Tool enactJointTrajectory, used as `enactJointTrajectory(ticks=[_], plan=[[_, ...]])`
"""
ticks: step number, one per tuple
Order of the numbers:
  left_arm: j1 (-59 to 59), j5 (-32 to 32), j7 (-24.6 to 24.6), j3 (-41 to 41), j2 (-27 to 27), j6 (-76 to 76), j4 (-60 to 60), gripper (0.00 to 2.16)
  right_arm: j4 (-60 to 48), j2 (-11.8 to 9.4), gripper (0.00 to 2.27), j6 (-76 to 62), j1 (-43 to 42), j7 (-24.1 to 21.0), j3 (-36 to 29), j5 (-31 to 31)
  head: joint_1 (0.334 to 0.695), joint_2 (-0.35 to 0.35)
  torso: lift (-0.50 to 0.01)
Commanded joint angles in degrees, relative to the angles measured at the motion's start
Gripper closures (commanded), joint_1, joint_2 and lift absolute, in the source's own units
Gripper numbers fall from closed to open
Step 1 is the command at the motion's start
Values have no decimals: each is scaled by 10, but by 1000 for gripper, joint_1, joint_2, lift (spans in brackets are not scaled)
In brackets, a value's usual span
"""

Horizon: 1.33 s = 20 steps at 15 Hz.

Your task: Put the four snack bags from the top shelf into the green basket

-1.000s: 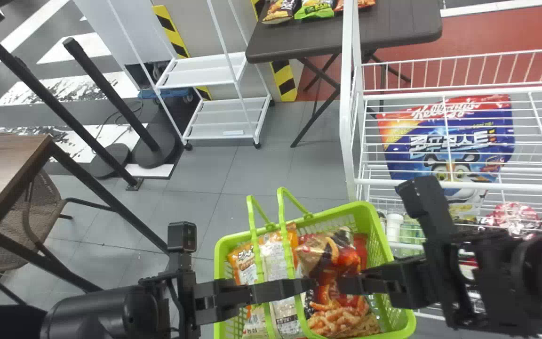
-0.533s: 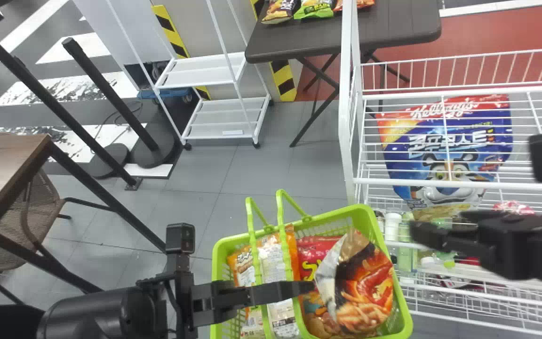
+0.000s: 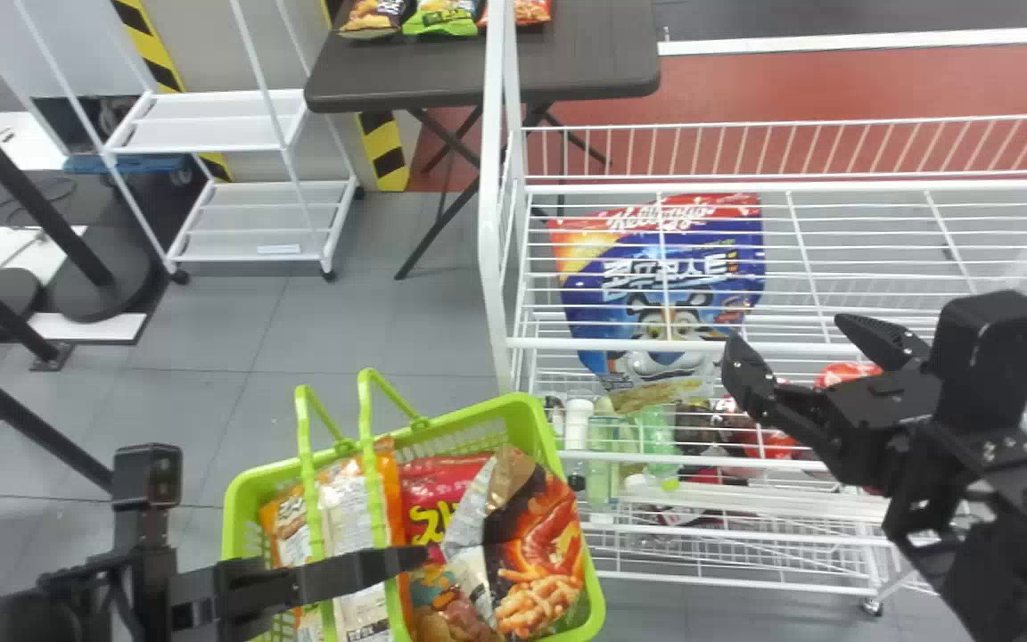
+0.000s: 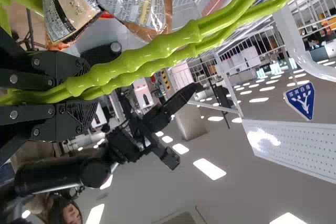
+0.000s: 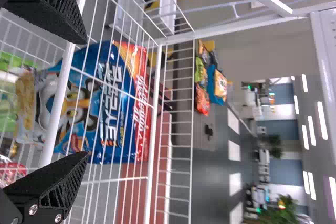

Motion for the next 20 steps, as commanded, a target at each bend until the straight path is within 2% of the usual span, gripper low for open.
enactJointTrajectory(ticks=[1, 9, 20], plan=[[0, 0, -6, -1, 0, 0, 0, 2148, 18, 0, 53, -66, 26, 0, -12, 0, 695, 73, 0], [0, -1, -6, -3, 2, 0, 1, 2148, 22, 9, 53, -180, 89, 1, -42, -9, 695, 2, 0], [0, 0, -6, -2, 7, 0, 4, 2148, 17, 15, 66, -190, 97, 0, -44, -9, 695, 3, 0]])
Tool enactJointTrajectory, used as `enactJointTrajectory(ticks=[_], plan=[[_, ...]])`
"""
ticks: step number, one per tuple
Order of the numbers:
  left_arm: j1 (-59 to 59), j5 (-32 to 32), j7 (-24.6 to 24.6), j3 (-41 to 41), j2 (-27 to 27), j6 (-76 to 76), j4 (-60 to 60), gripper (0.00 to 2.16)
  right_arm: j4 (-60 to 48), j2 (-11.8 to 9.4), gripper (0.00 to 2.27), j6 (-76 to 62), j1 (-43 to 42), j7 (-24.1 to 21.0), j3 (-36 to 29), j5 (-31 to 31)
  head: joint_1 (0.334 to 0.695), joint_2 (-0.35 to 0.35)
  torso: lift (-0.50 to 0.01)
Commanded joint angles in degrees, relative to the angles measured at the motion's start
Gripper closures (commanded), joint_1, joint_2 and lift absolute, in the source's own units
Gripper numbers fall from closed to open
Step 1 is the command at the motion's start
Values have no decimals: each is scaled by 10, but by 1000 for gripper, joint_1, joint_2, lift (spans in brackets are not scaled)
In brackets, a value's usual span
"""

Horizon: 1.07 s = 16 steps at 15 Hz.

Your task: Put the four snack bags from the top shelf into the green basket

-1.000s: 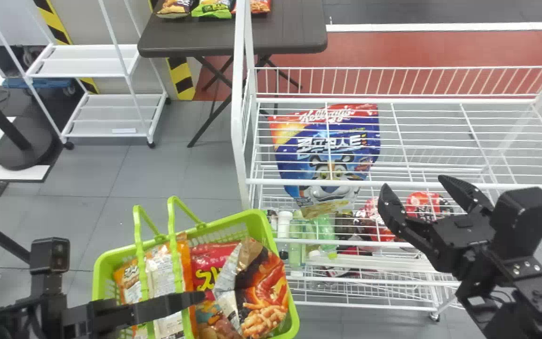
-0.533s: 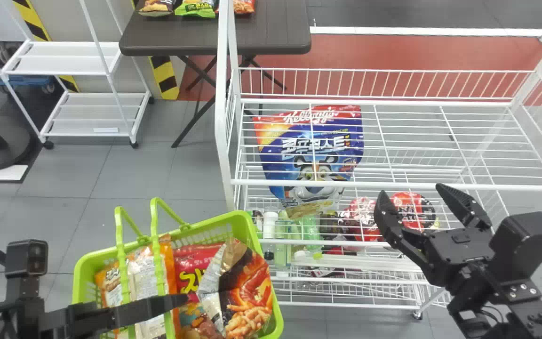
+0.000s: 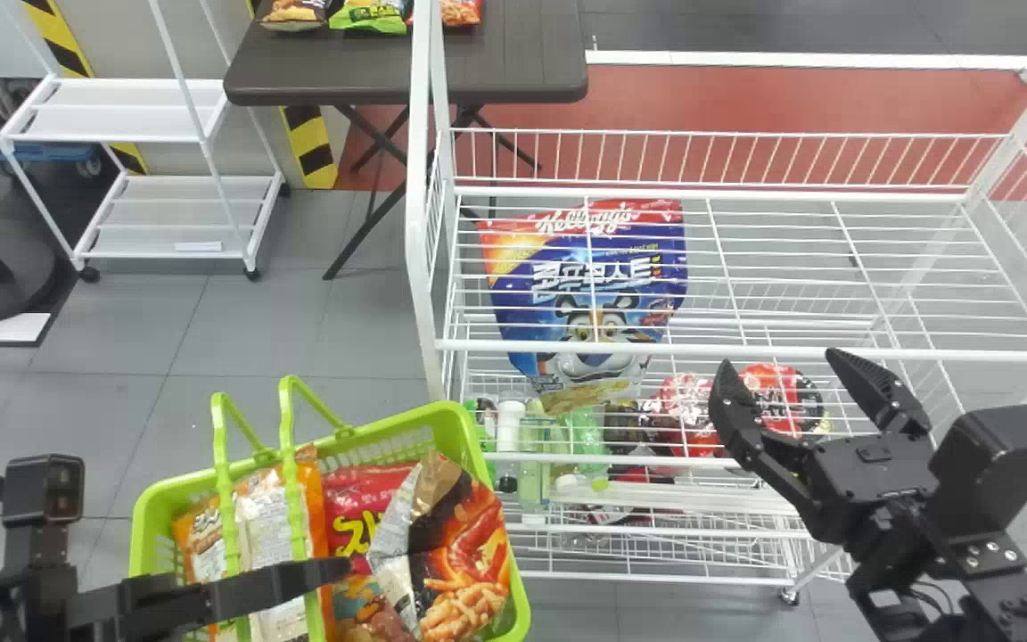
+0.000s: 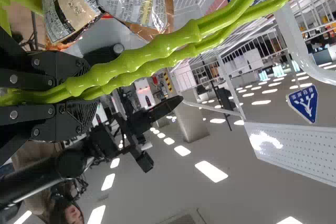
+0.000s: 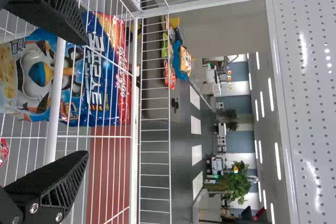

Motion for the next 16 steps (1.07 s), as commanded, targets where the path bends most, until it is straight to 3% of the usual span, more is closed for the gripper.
enactJointTrajectory(ticks=[1, 16], plan=[[0, 0, -6, 0, 0, -1, 0, 2145, -2, 1, 70, 3, 0, 0, -1, -1, 695, 4, 0], [-3, 0, -6, -1, 0, -1, 4, 2148, -1, 10, 70, 3, 1, 0, -11, -16, 695, -8, 0]])
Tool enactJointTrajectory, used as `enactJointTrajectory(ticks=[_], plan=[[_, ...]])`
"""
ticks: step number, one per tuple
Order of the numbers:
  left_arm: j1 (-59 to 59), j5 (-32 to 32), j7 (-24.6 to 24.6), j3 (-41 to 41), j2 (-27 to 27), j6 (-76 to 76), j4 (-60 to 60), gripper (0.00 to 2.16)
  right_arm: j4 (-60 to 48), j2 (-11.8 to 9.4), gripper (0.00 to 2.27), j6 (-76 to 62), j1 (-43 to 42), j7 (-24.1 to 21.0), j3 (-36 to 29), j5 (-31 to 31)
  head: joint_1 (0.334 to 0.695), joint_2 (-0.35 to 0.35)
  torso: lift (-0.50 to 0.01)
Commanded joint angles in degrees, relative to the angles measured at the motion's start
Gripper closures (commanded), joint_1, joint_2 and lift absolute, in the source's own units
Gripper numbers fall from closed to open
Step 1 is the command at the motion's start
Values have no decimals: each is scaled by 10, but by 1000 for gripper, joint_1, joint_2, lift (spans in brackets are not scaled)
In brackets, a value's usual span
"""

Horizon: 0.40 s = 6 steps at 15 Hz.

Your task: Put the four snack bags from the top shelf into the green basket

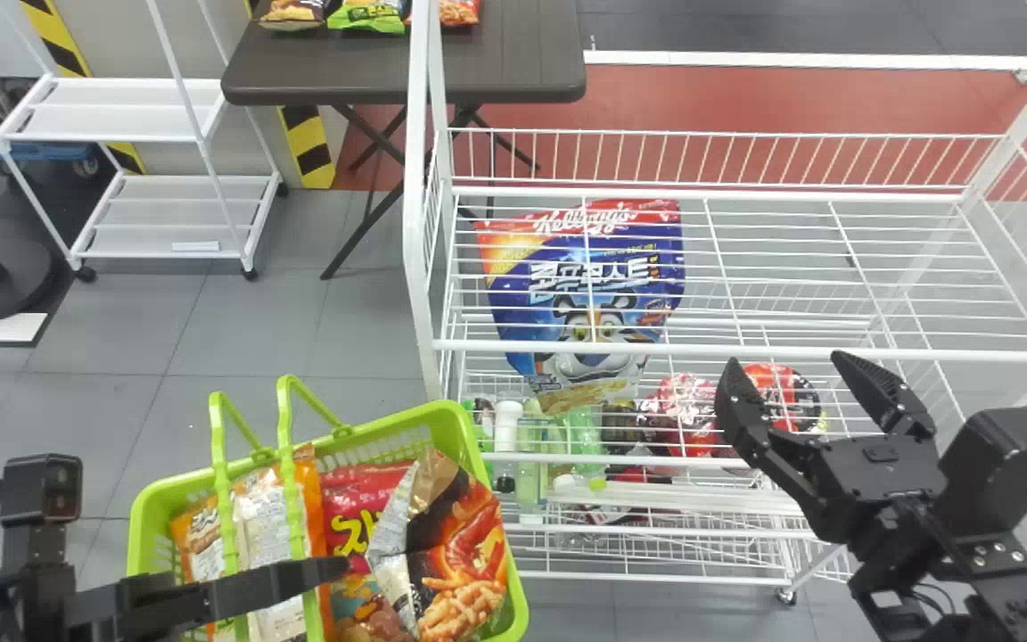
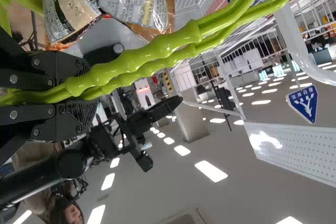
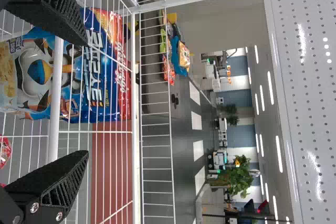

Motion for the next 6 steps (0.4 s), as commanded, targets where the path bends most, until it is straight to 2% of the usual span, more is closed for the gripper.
enactJointTrajectory(ticks=[1, 6], plan=[[-1, 0, -6, 0, 0, 0, 1, 2148, 0, 0, 70, 0, 0, 0, 0, -1, 695, -10, 0], [-1, 0, -6, -1, 0, 0, 2, 2148, 0, 0, 70, 0, 0, 0, -1, -1, 695, -12, 0]])
